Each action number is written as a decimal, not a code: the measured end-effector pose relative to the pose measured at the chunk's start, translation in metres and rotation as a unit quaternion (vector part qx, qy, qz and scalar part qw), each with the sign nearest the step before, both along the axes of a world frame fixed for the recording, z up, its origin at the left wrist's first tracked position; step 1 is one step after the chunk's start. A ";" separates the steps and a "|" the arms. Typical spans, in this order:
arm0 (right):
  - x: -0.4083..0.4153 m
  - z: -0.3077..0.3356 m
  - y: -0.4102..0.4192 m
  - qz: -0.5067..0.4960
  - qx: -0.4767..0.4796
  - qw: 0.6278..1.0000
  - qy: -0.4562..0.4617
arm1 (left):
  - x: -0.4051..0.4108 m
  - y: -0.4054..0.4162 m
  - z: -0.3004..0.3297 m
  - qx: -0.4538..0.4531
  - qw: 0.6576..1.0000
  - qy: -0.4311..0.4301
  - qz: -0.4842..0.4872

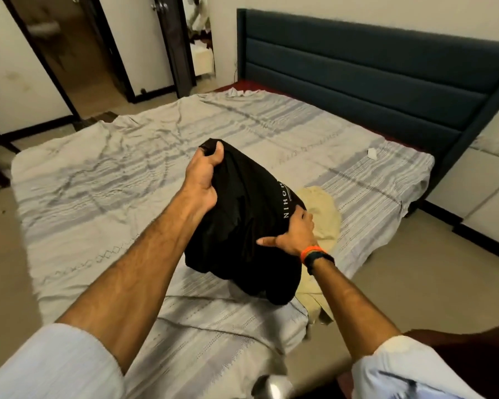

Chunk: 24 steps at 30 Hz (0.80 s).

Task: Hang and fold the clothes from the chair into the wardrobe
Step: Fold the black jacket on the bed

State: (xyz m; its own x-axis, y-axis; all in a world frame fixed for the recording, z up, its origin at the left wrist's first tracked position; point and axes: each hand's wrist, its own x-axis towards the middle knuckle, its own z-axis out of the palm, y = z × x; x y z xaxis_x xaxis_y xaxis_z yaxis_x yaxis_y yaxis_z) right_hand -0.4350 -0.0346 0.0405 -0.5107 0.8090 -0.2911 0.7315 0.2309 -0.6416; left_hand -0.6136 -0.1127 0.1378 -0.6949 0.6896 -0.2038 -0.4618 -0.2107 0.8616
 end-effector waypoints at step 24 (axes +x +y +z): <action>-0.093 0.069 -0.083 -0.022 0.042 0.964 0.262 | -0.058 -0.040 0.063 0.035 0.993 0.000 -0.110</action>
State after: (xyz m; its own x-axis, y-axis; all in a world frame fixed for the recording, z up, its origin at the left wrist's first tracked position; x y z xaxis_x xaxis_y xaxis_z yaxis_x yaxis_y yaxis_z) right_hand -0.5282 -0.1173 0.1096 -0.5352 0.8423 0.0644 0.3220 0.2739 -0.9062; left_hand -0.6716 -0.1522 0.2009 -0.5267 0.8367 -0.1500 -0.5027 -0.1643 0.8487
